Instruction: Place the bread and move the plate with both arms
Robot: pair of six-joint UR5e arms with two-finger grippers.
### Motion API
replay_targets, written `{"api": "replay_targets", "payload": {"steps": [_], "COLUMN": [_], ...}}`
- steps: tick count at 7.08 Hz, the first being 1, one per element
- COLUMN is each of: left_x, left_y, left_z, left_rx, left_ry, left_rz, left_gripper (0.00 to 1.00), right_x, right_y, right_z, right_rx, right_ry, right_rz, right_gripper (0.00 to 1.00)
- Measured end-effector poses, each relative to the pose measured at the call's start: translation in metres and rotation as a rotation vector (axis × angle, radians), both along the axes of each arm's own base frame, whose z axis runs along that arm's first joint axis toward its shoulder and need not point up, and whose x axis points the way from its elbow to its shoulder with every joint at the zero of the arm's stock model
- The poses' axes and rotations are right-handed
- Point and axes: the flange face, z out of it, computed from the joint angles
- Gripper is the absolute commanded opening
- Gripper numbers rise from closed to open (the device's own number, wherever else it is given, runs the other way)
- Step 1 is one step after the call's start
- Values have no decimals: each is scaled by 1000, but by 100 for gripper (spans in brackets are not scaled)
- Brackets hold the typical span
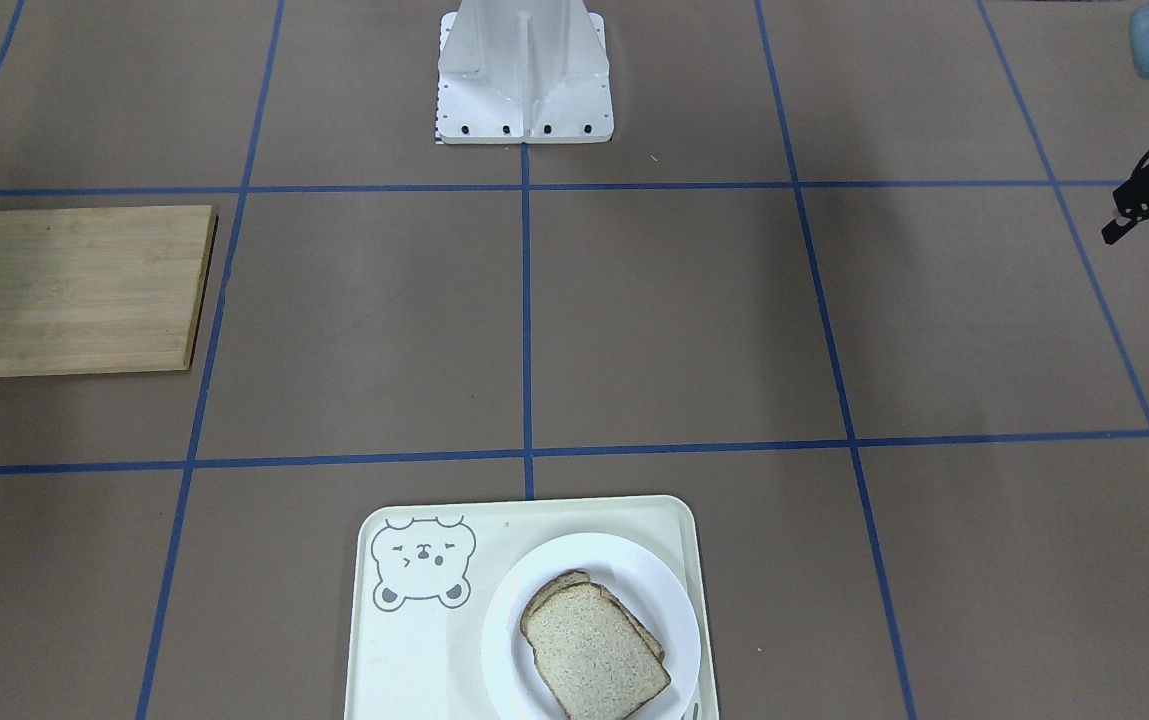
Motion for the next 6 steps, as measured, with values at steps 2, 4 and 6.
{"api": "replay_targets", "payload": {"steps": [2, 4, 6], "left_x": [-3, -5, -4], "left_y": [8, 12, 11], "left_z": [-2, 3, 5], "left_rx": [6, -55, -130], "left_ry": [5, -7, -24], "left_rz": [-8, -17, -20], "left_gripper": [98, 98, 98], "right_x": [2, 8, 12], "right_y": [6, 21, 27], "right_z": [4, 10, 18], "right_rx": [-7, -14, -27], "right_ry": [0, 2, 4], "right_rz": [3, 12, 20], "right_gripper": [100, 100, 100]}}
